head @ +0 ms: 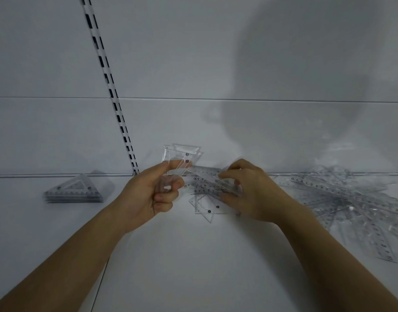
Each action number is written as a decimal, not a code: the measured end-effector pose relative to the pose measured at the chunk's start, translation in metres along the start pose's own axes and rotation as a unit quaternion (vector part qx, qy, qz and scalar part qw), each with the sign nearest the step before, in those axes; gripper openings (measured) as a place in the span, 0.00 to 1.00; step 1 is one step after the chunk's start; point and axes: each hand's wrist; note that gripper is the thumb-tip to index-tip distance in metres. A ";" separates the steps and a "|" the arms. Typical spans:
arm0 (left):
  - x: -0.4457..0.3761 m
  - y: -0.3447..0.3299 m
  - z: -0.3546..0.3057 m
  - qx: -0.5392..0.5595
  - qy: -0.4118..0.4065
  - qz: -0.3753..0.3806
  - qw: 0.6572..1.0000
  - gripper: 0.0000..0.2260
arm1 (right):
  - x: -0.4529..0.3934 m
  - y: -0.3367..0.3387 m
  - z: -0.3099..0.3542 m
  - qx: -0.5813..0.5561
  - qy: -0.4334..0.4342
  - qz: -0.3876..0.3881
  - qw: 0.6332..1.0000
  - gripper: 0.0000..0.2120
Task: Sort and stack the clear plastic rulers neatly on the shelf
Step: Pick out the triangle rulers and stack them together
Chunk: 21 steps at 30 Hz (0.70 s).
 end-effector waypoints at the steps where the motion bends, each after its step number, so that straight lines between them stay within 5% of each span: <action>1: 0.000 -0.001 0.000 -0.002 -0.002 0.000 1.000 0.19 | 0.000 -0.002 0.000 -0.004 -0.003 -0.004 1.000 0.20; 6: 0.000 0.003 -0.001 0.020 -0.011 -0.005 1.000 0.20 | -0.002 -0.005 -0.001 0.057 0.030 -0.062 0.996 0.09; 9: -0.001 0.005 -0.002 0.030 -0.018 -0.009 0.999 0.21 | -0.004 0.002 -0.001 0.071 0.052 -0.199 0.976 0.08; 12: -0.001 0.005 -0.002 0.028 -0.006 -0.024 0.999 0.21 | -0.006 0.018 0.006 -0.115 0.016 -0.327 0.938 0.10; 15: -0.002 0.004 0.001 0.034 0.043 0.004 0.998 0.23 | -0.004 0.028 0.017 -0.369 0.000 -0.248 0.896 0.10; 21: 0.008 -0.013 0.008 -0.071 0.169 0.026 0.983 0.19 | -0.004 0.019 0.025 -0.323 0.037 -0.113 0.939 0.19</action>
Point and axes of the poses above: each hand's wrist, its own x-axis away from the middle knuckle, its own y-axis out of the back of the hand, z = x × y, and after that the axes turned 14 degrees about y, right-handed
